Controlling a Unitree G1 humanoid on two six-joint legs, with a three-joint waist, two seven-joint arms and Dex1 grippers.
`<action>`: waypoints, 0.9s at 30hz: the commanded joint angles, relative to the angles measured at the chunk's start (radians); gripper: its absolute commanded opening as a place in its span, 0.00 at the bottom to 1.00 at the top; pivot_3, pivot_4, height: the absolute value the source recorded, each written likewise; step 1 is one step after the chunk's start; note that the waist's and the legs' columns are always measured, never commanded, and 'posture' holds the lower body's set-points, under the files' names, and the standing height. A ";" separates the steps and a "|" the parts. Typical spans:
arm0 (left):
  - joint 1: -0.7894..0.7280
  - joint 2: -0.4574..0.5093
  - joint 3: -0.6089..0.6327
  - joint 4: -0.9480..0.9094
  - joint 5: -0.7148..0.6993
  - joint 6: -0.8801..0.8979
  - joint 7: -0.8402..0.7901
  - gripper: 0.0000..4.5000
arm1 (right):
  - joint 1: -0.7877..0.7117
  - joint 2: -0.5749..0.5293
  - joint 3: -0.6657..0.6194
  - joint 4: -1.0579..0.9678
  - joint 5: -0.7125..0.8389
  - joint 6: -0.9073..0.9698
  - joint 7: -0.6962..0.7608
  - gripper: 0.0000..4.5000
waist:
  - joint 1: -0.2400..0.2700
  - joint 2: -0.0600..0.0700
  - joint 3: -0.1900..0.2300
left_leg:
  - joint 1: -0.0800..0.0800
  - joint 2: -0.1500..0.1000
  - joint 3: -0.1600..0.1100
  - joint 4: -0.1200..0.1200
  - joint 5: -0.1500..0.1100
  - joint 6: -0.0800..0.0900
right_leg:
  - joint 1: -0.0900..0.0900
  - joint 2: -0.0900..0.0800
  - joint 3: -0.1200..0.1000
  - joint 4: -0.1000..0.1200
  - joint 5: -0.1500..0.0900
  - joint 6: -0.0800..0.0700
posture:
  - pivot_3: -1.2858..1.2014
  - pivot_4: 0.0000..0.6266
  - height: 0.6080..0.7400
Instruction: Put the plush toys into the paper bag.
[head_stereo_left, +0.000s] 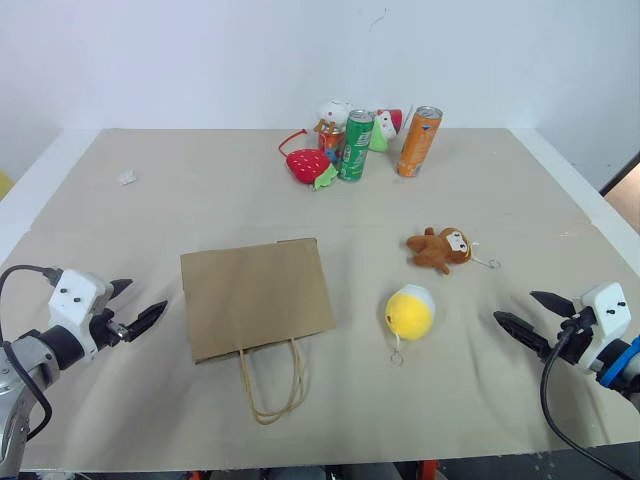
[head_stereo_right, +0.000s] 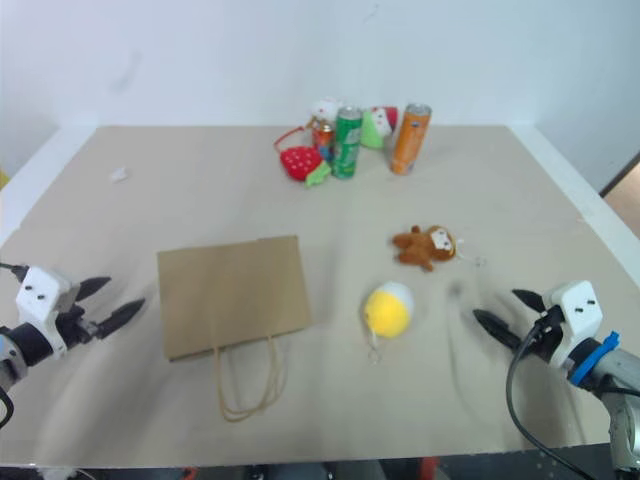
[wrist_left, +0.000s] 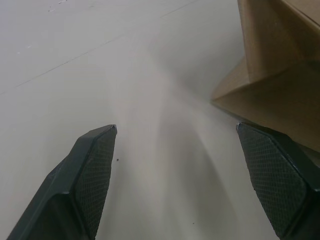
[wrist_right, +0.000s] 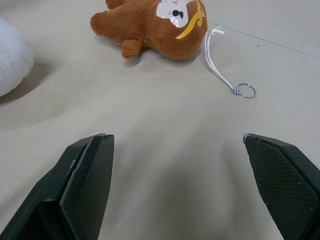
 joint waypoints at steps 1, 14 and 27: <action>-0.005 0.007 0.023 -0.014 0.012 -0.027 0.005 0.88 | -0.014 -0.012 -0.016 -0.018 0.009 -0.007 0.002 1.00 | 0.000 0.000 0.000 | 0.000 0.000 0.000 0.000 0.000 0.000 | 0.000 0.000 0.000 0.000 0.000 0.000 | 0.52 0.24 1.00; -0.015 -0.036 0.012 -0.029 0.037 -0.059 0.052 0.88 | -0.023 0.008 0.007 -0.070 0.014 -0.004 -0.008 1.00 | 0.000 0.000 0.000 | 0.000 0.000 0.001 0.000 0.000 0.000 | 0.000 0.000 0.000 0.000 0.000 0.000 | 0.52 0.24 1.00; -0.052 -0.015 -0.004 -0.033 0.072 -0.104 0.045 0.88 | -0.429 0.017 0.428 -0.375 0.218 0.134 0.395 1.00 | 0.002 -0.001 0.001 | 0.003 0.004 0.001 0.000 0.000 0.000 | 0.001 0.001 -0.003 0.001 0.000 0.000 | 0.52 0.24 1.00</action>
